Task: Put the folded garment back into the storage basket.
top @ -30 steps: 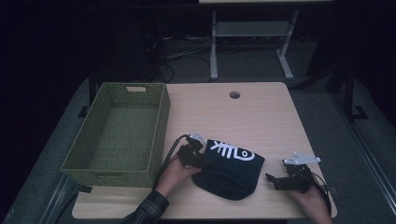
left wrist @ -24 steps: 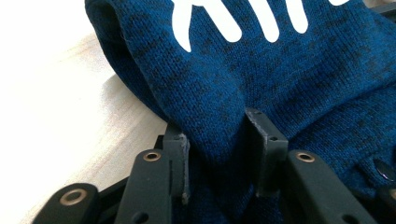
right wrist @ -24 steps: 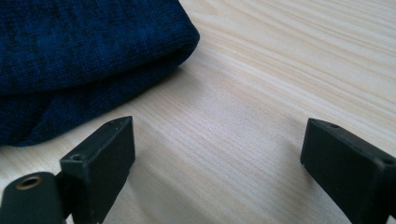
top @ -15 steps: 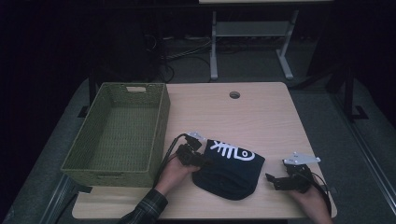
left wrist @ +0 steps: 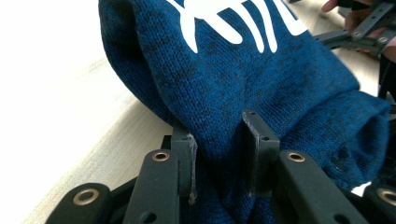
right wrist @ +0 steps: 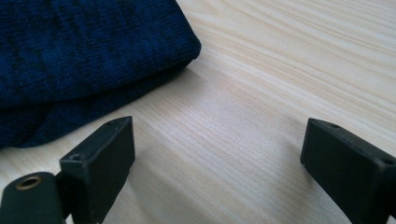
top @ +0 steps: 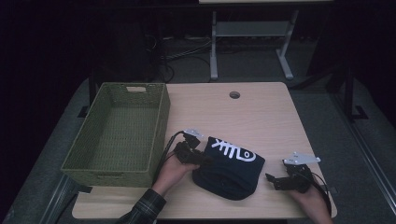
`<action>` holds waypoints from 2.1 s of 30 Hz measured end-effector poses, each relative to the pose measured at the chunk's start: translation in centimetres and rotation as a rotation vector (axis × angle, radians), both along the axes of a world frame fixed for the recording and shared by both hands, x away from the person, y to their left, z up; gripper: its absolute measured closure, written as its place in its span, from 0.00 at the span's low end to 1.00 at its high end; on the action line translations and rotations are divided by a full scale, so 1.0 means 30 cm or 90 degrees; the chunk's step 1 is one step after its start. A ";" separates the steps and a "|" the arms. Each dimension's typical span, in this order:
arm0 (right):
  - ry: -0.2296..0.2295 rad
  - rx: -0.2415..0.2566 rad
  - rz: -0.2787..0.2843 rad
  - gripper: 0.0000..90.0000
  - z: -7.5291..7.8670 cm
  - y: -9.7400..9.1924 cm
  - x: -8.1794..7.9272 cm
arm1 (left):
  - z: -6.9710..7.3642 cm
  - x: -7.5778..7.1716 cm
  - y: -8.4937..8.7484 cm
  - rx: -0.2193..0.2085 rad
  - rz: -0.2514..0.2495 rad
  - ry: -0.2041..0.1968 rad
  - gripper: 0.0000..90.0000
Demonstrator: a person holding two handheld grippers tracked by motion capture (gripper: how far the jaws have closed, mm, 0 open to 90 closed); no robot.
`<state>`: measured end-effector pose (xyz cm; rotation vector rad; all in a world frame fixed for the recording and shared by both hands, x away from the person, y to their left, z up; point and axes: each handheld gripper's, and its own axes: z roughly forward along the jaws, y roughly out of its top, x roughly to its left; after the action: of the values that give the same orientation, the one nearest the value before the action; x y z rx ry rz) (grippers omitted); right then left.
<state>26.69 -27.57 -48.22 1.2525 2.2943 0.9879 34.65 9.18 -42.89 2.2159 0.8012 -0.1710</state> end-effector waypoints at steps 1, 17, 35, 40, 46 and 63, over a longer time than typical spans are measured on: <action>0.000 0.000 0.000 0.11 0.000 0.000 0.000 | 0.008 -0.002 0.000 -0.002 -0.001 -0.002 0.78; 0.002 0.001 -0.002 0.11 0.000 0.001 -0.001 | 0.156 -0.014 -0.012 0.019 -0.028 -0.022 0.78; 0.002 0.002 0.000 0.11 0.001 0.000 -0.001 | 0.337 0.002 0.029 0.052 -0.046 -0.033 0.79; 0.002 0.002 0.000 0.11 0.000 0.000 -0.001 | 0.377 0.000 0.043 0.053 -0.051 -0.035 0.79; 0.001 0.001 0.000 0.11 0.001 0.000 -0.001 | 0.433 0.000 0.063 0.067 -0.058 -0.045 0.79; 0.001 0.001 -0.001 0.11 0.001 0.001 -0.001 | 0.571 0.001 0.150 0.072 -0.041 -0.058 0.79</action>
<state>26.66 -27.56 -48.21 1.2563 2.2942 0.9896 34.69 13.70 -25.76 2.3392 0.7068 -0.0570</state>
